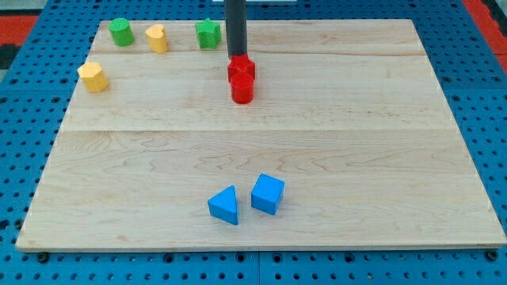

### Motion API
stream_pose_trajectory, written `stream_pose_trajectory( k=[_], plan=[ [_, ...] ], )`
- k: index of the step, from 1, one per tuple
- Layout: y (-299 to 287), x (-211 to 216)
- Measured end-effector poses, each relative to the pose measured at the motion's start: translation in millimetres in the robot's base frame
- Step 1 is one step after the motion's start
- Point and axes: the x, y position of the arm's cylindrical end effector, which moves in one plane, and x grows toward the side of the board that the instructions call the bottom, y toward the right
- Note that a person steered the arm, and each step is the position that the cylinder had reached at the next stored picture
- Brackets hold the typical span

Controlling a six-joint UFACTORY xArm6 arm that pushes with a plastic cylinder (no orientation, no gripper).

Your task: Slightly move the green star to the top center

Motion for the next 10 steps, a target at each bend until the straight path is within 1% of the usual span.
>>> stream_pose_trajectory(
  k=[1, 2, 4, 5, 6, 10],
  plan=[
    [-0.9, 30.0],
    [1.3, 27.7],
    [5.3, -14.5],
    [33.4, -30.3],
    [38.9, -38.6],
    [37.5, -38.6]
  ],
)
